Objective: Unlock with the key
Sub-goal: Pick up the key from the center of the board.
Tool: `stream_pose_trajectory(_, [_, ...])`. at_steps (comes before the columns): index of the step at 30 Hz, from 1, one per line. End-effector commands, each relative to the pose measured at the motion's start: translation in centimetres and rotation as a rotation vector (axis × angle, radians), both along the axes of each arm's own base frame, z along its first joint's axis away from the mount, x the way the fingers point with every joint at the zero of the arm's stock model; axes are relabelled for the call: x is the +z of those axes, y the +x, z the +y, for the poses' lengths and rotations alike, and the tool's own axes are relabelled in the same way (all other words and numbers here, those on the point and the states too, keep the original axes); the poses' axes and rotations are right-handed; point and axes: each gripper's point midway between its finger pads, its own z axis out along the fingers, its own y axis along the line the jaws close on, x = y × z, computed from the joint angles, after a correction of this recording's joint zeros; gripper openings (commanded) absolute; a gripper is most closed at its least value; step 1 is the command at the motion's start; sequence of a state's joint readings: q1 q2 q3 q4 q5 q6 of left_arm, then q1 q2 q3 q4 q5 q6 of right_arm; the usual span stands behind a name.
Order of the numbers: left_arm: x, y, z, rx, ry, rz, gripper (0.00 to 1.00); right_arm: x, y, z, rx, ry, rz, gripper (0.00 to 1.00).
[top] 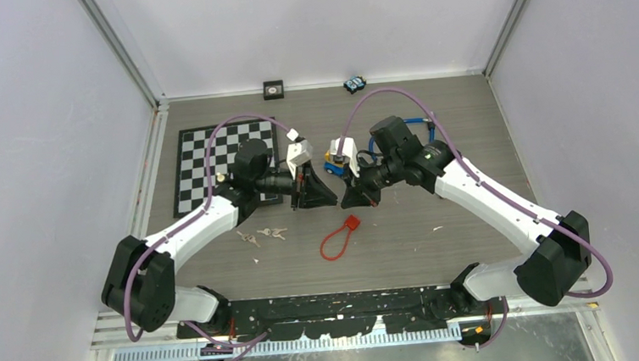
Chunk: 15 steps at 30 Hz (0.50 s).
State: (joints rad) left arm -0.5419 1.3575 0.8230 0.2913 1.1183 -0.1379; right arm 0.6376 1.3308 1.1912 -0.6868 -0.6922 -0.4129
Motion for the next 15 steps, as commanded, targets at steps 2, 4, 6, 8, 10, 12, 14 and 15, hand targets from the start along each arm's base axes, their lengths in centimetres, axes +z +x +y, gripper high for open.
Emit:
stream_pose_trajectory(2, [1.09,0.84,-0.41,0.004,-0.001,-0.038,0.18,1.35,0.35,0.21,0.005,0.031,-0.042,0.00])
stream_pose_trajectory(4, [1.05,0.76,-0.44,0.001,0.003,-0.034,0.22,1.21,0.49,0.19,-0.002,0.026,-0.042,0.00])
stream_pose_trajectory(6, [1.02,0.77,-0.45,0.001,0.004,-0.032,0.26,1.11,0.61,0.22,-0.005,0.024,-0.043,0.00])
stream_pose_trajectory(8, [1.09,0.75,-0.49,0.001,0.006,-0.031,0.29,0.95,0.67,0.20,-0.009,0.019,-0.040,0.00])
stream_pose_trajectory(10, [1.16,0.78,-0.54,0.001,0.006,-0.030,0.31,0.90,0.78,0.25,-0.012,0.018,-0.039,0.00])
stream_pose_trajectory(12, [1.20,0.88,-0.64,0.002,0.007,-0.028,0.31,0.84,0.87,0.27,-0.015,0.017,-0.038,0.00])
stream_pose_trajectory(14, [1.28,0.94,-0.73,0.002,0.007,-0.023,0.31,0.80,0.91,0.32,-0.015,0.016,-0.036,0.00])
stream_pose_trajectory(15, [1.32,1.00,-0.76,0.002,0.007,-0.022,0.31,0.73,0.88,0.33,-0.015,0.015,-0.034,0.00])
